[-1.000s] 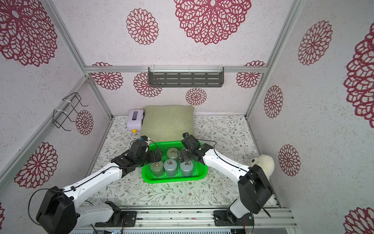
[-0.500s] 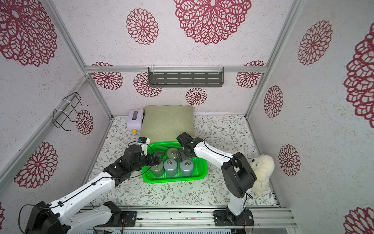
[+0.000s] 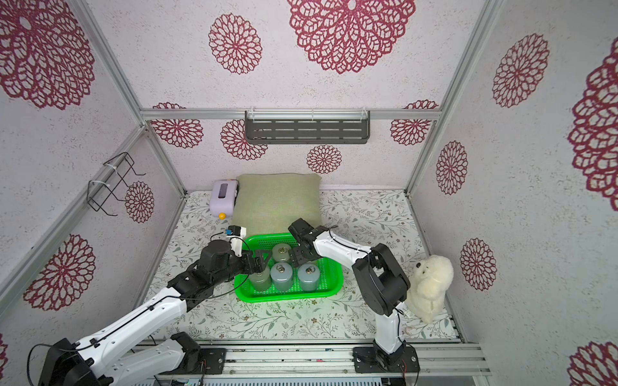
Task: Take the tea canister out of the basket
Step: Pick up the tea canister from the basket.
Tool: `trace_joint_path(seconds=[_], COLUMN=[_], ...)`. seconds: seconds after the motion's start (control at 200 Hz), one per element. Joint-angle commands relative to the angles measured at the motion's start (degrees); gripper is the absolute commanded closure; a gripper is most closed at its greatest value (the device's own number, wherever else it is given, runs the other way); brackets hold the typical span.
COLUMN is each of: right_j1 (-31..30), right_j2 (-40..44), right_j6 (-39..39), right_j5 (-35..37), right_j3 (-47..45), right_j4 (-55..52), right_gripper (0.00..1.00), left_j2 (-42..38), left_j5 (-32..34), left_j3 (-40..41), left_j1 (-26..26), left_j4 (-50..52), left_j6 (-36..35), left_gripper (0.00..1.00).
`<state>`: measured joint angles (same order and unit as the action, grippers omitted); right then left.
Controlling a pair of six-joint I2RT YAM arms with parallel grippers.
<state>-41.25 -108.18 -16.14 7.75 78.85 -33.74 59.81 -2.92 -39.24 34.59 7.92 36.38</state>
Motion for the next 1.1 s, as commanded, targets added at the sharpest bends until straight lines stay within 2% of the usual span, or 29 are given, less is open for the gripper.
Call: trace_joint_path(seconds=[0.0,0.035,0.135,0.43,0.856,1.096], right_j1=[0.3,0.4,0.4,0.4,2.0,8.0], right_j2=[-0.3,-0.4,-0.2,6.0,14.6,21.5], right_j6=[0.4,0.5,0.6,-0.9,-1.0,-1.8], right_j5=[0.7,0.7,0.2,0.8,4.0,5.4], right_j3=[2.1,2.0,1.7,0.3,1.9,1.4], right_j4=[-0.5,-0.4,-0.3,-0.2,-4.0,-5.1], right_gripper=[0.09,0.11,0.26,0.33,0.33,0.33], left_j2=[-0.3,-0.3,-0.4,-0.3,-0.9,-2.4], left_j5=[-0.4,-0.4,-0.4,-0.6,-0.8,-1.0], left_j3=[0.5,0.5,0.5,0.7,1.1,1.3], left_j1=[0.6,0.6,0.7,0.8,1.2,2.0], left_j4=[-1.5,-1.4,-1.5,-1.8,-1.9,-1.9], left_j6=[-0.9,-0.9,-1.0,-0.9,-0.4,-0.2], left_gripper=[0.03,0.03,0.03,0.03,0.03,0.03])
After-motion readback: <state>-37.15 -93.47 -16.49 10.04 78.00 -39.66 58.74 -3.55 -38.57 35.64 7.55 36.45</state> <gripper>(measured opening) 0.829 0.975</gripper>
